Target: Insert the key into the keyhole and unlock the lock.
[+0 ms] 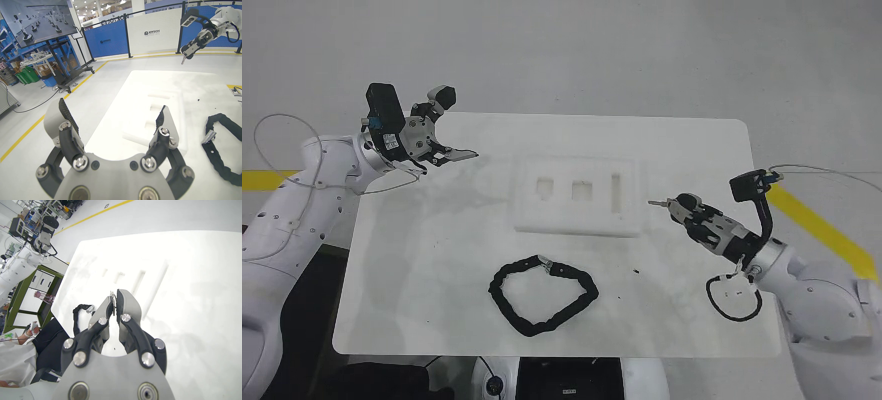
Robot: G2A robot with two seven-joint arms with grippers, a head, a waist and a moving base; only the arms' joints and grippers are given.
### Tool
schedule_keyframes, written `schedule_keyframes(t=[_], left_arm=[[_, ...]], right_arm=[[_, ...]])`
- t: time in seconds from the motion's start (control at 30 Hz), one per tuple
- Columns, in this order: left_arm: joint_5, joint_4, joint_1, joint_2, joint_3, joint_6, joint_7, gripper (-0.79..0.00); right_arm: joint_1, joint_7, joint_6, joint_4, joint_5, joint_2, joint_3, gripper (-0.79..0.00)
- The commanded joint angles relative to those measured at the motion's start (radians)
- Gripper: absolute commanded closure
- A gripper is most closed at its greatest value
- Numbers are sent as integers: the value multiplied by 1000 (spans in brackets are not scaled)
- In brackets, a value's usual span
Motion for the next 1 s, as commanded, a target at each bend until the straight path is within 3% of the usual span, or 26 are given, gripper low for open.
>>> schedule_keyframes(t=[0.0, 0.23, 0.53, 0.97], left_arm=[[0, 0, 0, 0, 0, 0, 0, -785], [0, 0, 0, 0, 0, 0, 0, -785], [6, -173, 65, 10, -37, -19, -112, -785], [71, -421, 238, 28, -44, -81, -236, -785]], right_arm=[[-2, -23, -3, 4, 11, -1, 0, 0], [-3, -26, -3, 5, 13, -1, -1, 0], [-3, -26, -3, 5, 13, -1, -1, 0], [-3, -26, -3, 5, 13, -1, -1, 0]])
